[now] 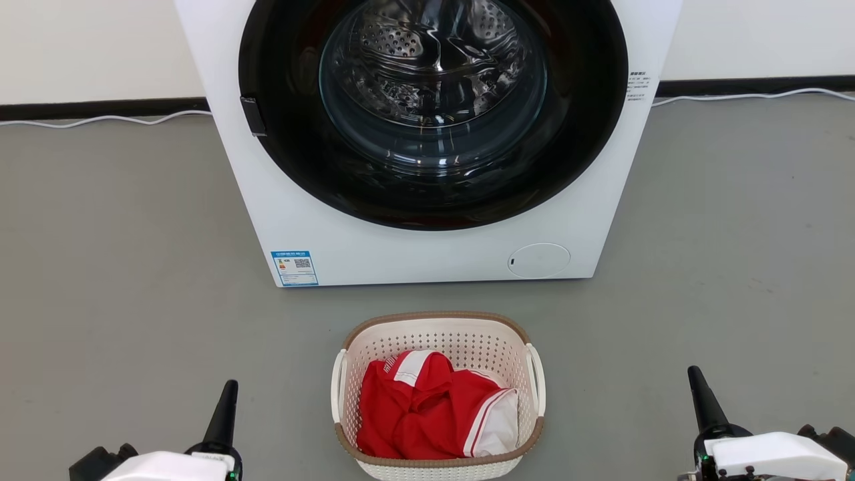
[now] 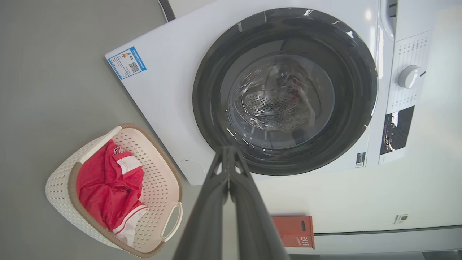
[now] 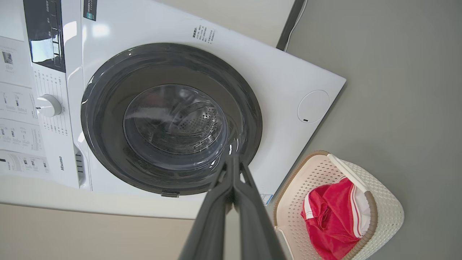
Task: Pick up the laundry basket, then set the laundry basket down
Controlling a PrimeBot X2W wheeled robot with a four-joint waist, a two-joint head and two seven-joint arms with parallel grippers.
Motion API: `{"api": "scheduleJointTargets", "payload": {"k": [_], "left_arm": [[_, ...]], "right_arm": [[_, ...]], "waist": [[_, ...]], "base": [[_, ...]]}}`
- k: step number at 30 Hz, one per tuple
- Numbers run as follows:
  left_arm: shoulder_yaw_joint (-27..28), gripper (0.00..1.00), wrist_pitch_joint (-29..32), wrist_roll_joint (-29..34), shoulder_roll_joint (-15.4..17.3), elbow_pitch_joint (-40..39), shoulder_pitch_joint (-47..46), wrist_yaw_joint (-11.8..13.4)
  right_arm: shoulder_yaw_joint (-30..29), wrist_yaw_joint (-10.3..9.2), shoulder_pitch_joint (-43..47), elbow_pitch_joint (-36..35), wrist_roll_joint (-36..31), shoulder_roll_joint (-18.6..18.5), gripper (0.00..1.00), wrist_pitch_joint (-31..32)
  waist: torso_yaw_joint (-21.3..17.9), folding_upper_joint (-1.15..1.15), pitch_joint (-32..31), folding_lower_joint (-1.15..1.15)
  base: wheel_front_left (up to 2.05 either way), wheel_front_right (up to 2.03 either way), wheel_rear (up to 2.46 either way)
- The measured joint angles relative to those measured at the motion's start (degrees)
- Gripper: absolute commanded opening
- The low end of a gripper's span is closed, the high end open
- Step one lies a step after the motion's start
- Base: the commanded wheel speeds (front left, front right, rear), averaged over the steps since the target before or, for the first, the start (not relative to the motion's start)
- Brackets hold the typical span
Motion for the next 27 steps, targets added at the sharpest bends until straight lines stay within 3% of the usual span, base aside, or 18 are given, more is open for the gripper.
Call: {"api": "scheduleJointTargets", "payload": {"k": [27], "left_arm": [[0.8,0.0,4.1,-15.6,-0.1,-0.8,-2.7,-1.3]], "right_arm": [[-1.8,-0.12,-2.4,-1.6,17.8,0.0,0.0,4.0]], "waist": [[1.1,0.0,0.5,0.0]], "base": [[0.0,0.0,0.0]]}}
